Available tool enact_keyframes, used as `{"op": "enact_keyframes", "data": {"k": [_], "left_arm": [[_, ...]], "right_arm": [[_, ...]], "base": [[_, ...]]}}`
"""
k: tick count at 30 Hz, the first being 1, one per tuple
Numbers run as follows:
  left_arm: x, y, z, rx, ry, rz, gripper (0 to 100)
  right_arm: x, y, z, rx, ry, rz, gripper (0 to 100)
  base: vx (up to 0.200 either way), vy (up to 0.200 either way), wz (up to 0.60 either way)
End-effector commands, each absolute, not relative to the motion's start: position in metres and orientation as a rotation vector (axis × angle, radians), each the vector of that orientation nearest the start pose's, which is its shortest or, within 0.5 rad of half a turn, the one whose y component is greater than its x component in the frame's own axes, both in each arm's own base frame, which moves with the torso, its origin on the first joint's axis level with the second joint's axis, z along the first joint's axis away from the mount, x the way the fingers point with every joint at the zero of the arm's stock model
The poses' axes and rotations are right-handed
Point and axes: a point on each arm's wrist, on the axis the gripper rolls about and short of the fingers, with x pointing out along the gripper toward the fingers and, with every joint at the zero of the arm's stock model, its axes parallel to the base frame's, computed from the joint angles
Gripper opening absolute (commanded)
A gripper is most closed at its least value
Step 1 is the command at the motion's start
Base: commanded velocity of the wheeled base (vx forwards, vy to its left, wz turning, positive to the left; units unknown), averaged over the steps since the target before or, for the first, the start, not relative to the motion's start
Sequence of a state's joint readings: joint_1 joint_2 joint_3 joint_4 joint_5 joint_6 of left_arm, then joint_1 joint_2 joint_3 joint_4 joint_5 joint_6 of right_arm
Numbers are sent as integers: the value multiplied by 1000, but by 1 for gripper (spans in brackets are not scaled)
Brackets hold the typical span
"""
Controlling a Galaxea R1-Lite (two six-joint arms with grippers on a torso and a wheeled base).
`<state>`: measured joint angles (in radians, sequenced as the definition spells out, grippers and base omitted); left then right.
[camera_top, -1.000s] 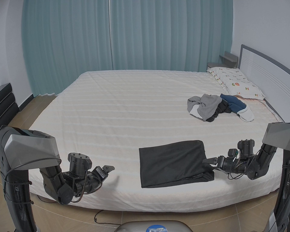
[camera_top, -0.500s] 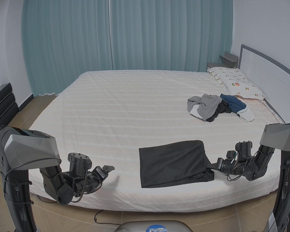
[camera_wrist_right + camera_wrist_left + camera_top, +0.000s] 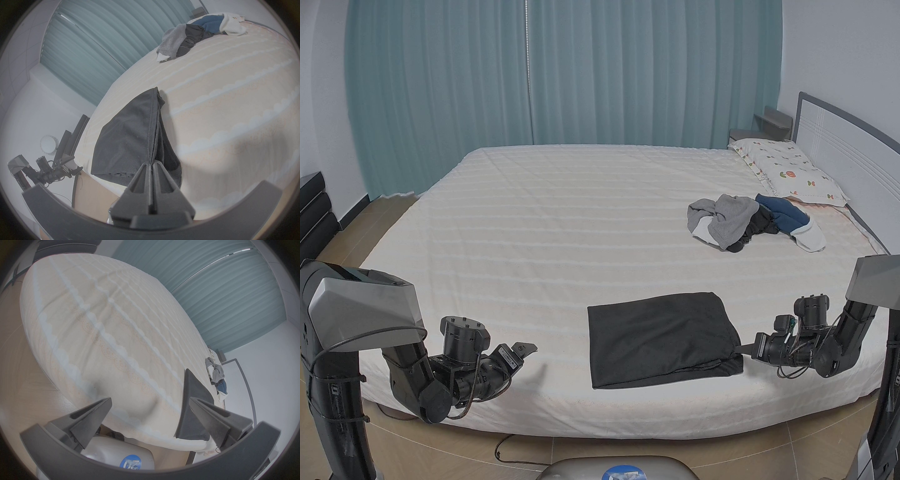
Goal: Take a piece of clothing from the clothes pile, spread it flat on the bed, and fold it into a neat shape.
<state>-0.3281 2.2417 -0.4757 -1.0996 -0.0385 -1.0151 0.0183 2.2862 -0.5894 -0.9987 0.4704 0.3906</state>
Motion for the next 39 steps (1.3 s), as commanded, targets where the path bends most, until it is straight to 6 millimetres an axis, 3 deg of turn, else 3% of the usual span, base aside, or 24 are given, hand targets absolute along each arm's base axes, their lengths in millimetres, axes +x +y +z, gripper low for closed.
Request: {"op": "enact_keyframes", "data": {"k": [1,18,19,27,31,33,34,39], "left_arm": [[291,-100,-15,-869,777,15,100],[291,-100,-15,-869,777,15,100],[291,-100,-14,-870,776,14,100],[291,-100,-14,-871,772,14,100],[292,-100,-13,-875,764,23,100],[292,-100,-13,-875,764,23,100],[293,-99,-13,-875,757,32,100],[294,-99,-13,-874,754,30,100]], "right_arm": [[323,11,-16,512,762,323,0],[320,3,-22,459,773,320,0],[317,2,-27,440,801,323,100],[328,-1,-18,459,750,321,100],[340,-1,-5,557,708,294,100],[340,-1,-5,557,708,294,100],[352,1,-1,644,691,272,100],[365,6,1,765,685,251,100]], "base": [[0,0,0],[0,0,0],[0,0,0],[0,0,0],[0,0,0],[0,0,0],[0,0,0],[80,0,0]]}}
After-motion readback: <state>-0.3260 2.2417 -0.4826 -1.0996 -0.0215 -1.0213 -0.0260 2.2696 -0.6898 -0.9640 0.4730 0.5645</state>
